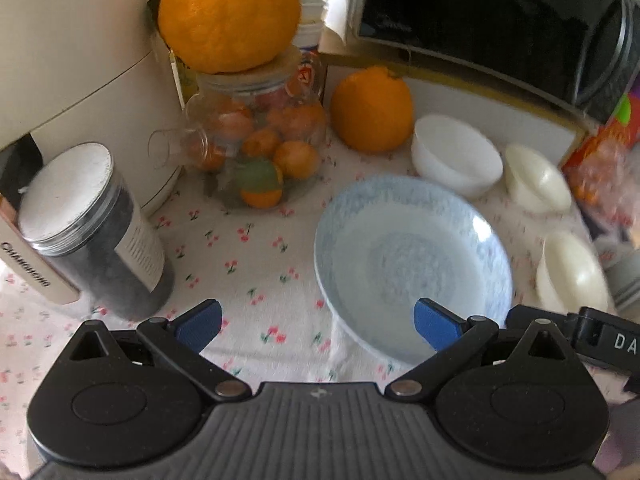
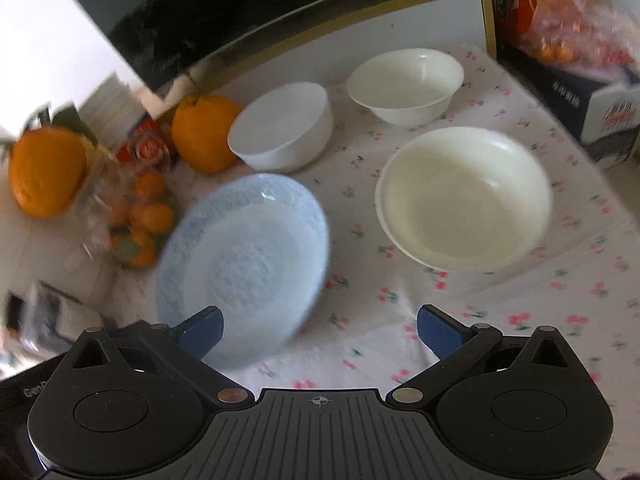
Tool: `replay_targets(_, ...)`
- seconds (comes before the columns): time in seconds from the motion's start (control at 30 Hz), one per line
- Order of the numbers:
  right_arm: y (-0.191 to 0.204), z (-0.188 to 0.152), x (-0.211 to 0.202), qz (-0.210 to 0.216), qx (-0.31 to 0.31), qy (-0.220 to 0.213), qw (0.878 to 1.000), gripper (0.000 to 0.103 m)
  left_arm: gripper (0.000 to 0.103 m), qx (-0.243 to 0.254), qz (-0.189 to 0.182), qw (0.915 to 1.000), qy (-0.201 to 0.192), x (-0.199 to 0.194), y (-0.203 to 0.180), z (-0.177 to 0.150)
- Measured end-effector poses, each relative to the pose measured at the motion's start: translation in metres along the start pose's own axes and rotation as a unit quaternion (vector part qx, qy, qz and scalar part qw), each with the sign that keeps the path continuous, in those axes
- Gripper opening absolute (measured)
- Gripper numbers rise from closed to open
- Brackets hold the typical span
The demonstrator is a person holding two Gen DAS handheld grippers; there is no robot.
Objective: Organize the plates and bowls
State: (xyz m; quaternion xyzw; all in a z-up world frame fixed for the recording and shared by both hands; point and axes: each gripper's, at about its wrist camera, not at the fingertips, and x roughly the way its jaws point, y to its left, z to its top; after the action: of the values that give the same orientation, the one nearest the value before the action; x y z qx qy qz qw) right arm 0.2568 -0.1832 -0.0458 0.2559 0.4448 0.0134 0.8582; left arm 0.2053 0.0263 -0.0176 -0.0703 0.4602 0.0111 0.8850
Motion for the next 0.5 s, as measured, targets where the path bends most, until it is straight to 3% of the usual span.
replay_targets(0.13,-0.010,0.000,0.016,0.050,0.057,-0.006,0.997,0.101,0.097,-0.030,-0.025,0.9992,-0.013,0.014,0.009,0.004)
replay_targets(0.3,-0.022,0.001,0.034,0.087,0.106,-0.015,0.990,0.090,0.077,-0.055,-0.070,0.9959,-0.017,0.035,0.017,0.003)
replay_targets(0.4,-0.026,0.001,0.038,0.101,0.111,-0.025,0.988,0.077,0.064,-0.057,-0.088,0.9940,-0.028,0.041,0.017,0.001)
replay_targets(0.47,-0.027,0.000,0.041,0.105,0.111,-0.030,0.988,0.057,0.058,-0.062,-0.098,0.9926,-0.037,0.044,0.016,0.000)
replay_targets(0.5,-0.027,0.000,0.043,0.104,0.110,-0.029,0.988,0.052,0.054,-0.066,-0.103,0.9917,-0.040,0.046,0.015,-0.001)
